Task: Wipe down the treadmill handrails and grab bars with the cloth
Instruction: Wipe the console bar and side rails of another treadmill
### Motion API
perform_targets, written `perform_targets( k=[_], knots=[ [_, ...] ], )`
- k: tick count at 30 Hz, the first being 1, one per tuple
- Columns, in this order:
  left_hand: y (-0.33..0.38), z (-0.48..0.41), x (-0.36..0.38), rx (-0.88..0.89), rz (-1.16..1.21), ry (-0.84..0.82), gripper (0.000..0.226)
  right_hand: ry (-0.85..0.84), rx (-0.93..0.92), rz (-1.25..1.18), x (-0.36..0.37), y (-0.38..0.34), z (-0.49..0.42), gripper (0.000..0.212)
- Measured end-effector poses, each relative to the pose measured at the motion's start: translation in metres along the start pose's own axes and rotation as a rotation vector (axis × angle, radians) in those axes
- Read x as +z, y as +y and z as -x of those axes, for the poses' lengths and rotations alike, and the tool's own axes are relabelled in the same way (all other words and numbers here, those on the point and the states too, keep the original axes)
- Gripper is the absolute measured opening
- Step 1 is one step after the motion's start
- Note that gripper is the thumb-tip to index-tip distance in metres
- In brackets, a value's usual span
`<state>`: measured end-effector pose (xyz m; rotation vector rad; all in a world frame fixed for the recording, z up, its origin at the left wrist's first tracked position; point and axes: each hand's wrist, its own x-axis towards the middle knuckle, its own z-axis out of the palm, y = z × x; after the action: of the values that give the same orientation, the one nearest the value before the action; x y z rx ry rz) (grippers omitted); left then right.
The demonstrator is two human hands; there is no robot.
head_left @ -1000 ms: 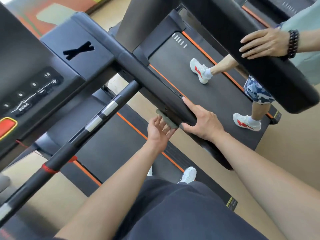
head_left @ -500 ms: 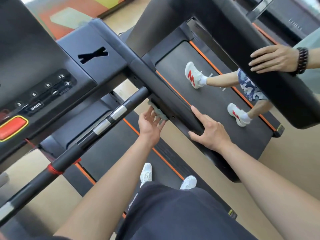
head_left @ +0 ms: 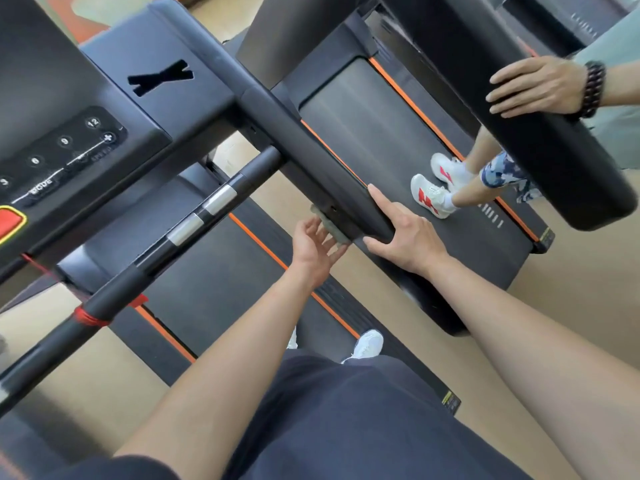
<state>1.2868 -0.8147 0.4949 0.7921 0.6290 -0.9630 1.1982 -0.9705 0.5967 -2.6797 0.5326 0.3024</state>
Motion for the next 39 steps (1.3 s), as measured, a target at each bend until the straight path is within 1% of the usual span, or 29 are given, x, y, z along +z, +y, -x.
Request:
perform_targets(
  k=[5, 7, 10, 13, 16, 20, 22, 24, 28, 33, 35, 36, 38, 39],
  knots=[
    [-0.035, 0.018, -0.004, -0.120, -0.069, -0.069, 0.045, -0.046, 0.018, -0.021, -0.004, 0.002, 0.002, 0.092],
    [-0.047, 0.028, -0.002, -0.157, -0.086, -0.088, 0.045, -0.085, 0.031, -0.034, -0.006, 0.002, 0.003, 0.091],
    [-0.065, 0.044, 0.002, -0.218, -0.125, -0.106, 0.044, -0.151, 0.004, -0.118, -0.008, 0.009, 0.012, 0.088],
    [-0.086, 0.056, 0.003, -0.274, -0.177, -0.118, 0.045, -0.128, 0.001, -0.198, -0.011, 0.032, 0.045, 0.083],
    [-0.105, 0.063, 0.007, -0.310, -0.214, -0.129, 0.044, -0.089, 0.101, -0.248, -0.010, 0.066, 0.085, 0.080],
    [-0.131, 0.067, 0.017, -0.343, -0.246, -0.114, 0.049, -0.121, 0.308, -0.338, -0.003, 0.108, 0.124, 0.068],
    [-0.148, 0.071, 0.026, -0.362, -0.248, -0.086, 0.051, -0.121, 0.352, -0.421, 0.001, 0.119, 0.139, 0.061],
    [-0.162, 0.080, 0.035, -0.376, -0.239, -0.052, 0.050, -0.080, 0.343, -0.488, 0.007, 0.120, 0.149, 0.057],
    [-0.191, 0.101, 0.051, -0.392, -0.248, -0.002, 0.039, -0.021, 0.330, -0.524, 0.011, 0.114, 0.154, 0.054],
    [-0.204, 0.120, 0.063, -0.311, -0.401, 0.021, 0.034, -0.020, 0.279, -0.563, 0.008, 0.114, 0.159, 0.053],
    [-0.201, 0.129, 0.065, -0.266, -0.451, -0.006, 0.026, 0.003, 0.269, -0.614, 0.008, 0.114, 0.164, 0.053],
    [-0.196, 0.135, 0.066, -0.246, -0.474, -0.024, 0.019, 0.045, 0.268, -0.651, 0.007, 0.113, 0.168, 0.052],
    [-0.186, 0.145, 0.069, -0.196, -0.514, -0.065, 0.009, 0.195, 0.279, -0.689, 0.009, 0.109, 0.183, 0.045],
    [-0.180, 0.150, 0.071, -0.167, -0.533, -0.098, 0.008, 0.275, 0.289, -0.703, 0.010, 0.107, 0.192, 0.040]
  ],
)
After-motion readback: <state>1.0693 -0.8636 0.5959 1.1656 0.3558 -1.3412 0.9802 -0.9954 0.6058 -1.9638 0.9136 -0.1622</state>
